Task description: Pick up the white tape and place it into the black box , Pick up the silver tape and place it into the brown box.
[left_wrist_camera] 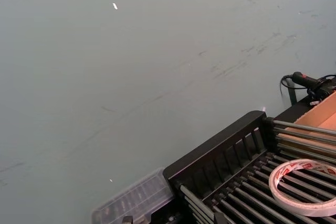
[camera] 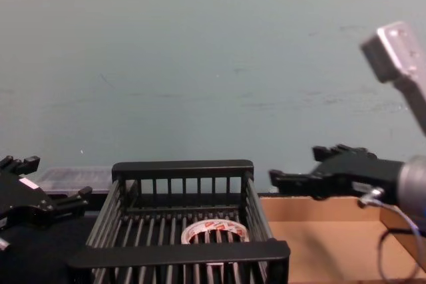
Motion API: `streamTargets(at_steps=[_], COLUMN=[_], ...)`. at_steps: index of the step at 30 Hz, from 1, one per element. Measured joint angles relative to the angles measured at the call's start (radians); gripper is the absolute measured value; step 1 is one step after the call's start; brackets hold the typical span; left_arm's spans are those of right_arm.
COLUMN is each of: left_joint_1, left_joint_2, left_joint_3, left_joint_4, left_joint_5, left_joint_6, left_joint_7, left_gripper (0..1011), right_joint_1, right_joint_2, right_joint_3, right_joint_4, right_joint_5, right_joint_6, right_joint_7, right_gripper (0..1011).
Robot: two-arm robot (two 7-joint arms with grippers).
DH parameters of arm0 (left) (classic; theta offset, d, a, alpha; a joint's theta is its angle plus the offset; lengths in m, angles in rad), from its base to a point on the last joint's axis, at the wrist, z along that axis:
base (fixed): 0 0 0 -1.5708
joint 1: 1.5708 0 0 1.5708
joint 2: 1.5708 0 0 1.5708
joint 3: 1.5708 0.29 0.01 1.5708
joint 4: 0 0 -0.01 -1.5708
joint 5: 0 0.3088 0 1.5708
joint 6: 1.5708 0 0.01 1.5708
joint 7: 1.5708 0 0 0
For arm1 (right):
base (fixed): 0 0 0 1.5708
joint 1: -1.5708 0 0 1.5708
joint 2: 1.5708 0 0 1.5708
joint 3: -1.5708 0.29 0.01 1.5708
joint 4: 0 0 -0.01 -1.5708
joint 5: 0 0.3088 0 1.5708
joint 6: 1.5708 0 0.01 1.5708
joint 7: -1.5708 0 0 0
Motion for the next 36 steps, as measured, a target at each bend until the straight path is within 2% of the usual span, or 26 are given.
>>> streamTargets(at_steps=[3, 4, 10, 18, 25, 36], left_joint_1=[0.0, 0.0, 0.0, 0.0, 0.0, 0.0], left_joint_2=[0.0, 0.0, 0.0, 0.0, 0.0, 0.0], left_joint_3=[0.0, 0.0, 0.0, 0.0, 0.0, 0.0], left_joint_4=[0.0, 0.0, 0.0, 0.0, 0.0, 0.0], left_joint_5=[0.0, 0.0, 0.0, 0.0, 0.0, 0.0], left_joint_6=[0.0, 0.0, 0.0, 0.0, 0.0, 0.0], left_joint_7=[0.0, 0.0, 0.0, 0.0, 0.0, 0.0], left_gripper=[1001, 1002, 1001, 1001, 1001, 1001], right_joint_1=[-0.05, -0.05, -0.17, -0.275, -0.333, -0.355], right_joint_2=[0.026, 0.026, 0.077, 0.108, 0.126, 0.144], right_joint_3=[0.019, 0.019, 0.054, 0.066, 0.045, -0.011], right_joint_4=[-0.058, -0.058, -0.176, -0.26, -0.315, -0.366], right_joint_5=[0.014, 0.014, 0.039, 0.06, 0.063, 0.06], right_joint_6=[0.019, 0.019, 0.058, 0.098, 0.14, 0.206], right_joint_7=[-0.006, -0.006, -0.023, -0.027, -0.021, 0.01], right_gripper=[1002, 1002, 1002, 1002, 1002, 1003])
